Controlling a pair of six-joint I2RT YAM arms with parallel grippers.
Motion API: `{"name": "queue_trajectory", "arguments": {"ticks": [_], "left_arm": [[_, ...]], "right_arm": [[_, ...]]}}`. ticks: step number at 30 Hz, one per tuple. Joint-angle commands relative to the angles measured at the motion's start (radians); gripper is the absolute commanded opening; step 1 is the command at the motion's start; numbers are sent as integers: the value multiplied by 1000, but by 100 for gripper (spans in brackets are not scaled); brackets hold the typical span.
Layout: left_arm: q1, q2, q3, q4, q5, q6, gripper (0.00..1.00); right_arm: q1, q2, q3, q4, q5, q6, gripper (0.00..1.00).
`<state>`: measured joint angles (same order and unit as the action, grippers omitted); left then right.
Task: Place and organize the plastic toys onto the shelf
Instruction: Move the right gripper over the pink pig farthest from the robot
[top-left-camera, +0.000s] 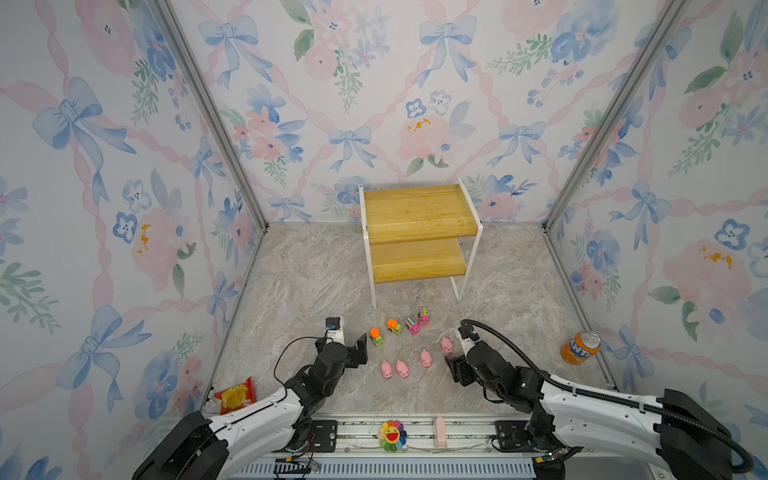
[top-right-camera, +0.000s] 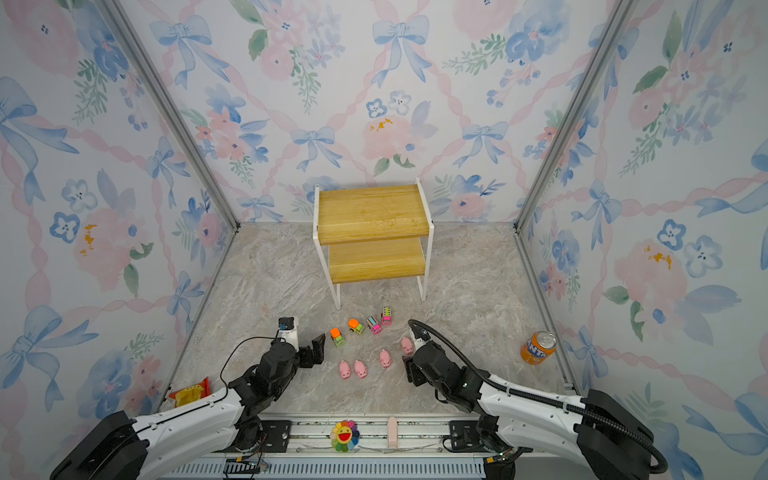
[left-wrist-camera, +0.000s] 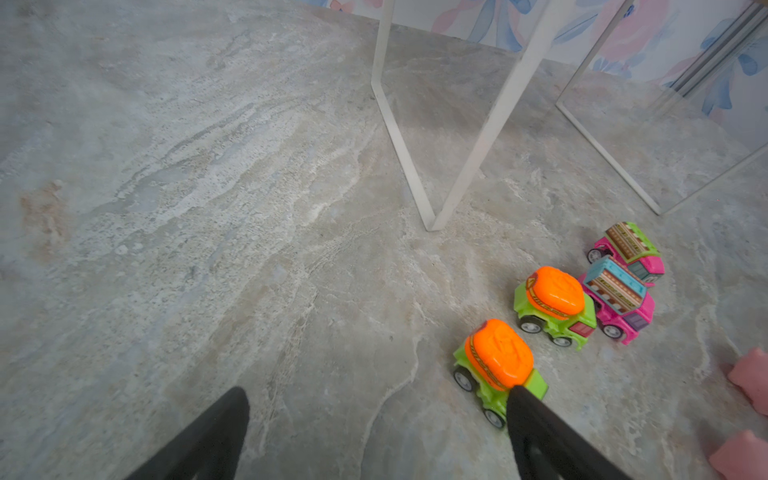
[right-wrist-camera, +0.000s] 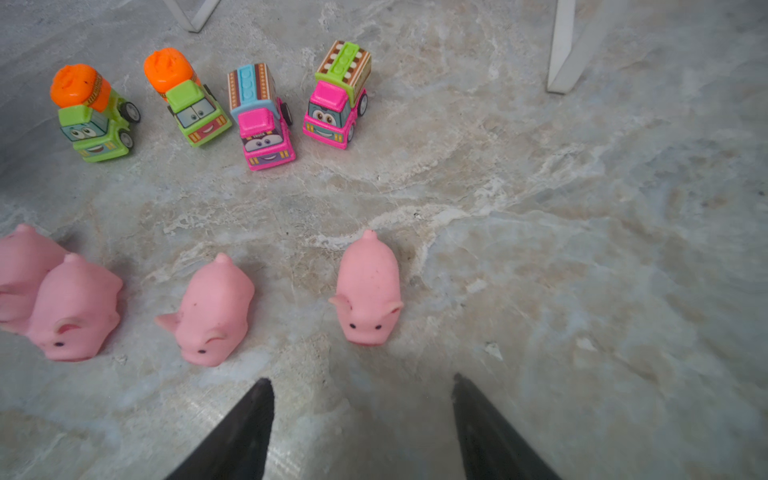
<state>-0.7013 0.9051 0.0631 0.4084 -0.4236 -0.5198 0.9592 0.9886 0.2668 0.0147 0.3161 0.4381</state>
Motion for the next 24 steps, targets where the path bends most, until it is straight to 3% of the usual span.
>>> {"name": "queue_trajectory", "arguments": {"ticks": [1,7,24], "left_arm": [[-4,15,25,49,-21,39,96],[-4,37,11,83,-7,51,97],[-4,147,45,101,12,60,98]], "right_arm": [[-39,21,-30,74,-57,5,69],[-98,54,-41,136,-114,-14,68],[-125,246,-5,261,-141,-71,66]]}}
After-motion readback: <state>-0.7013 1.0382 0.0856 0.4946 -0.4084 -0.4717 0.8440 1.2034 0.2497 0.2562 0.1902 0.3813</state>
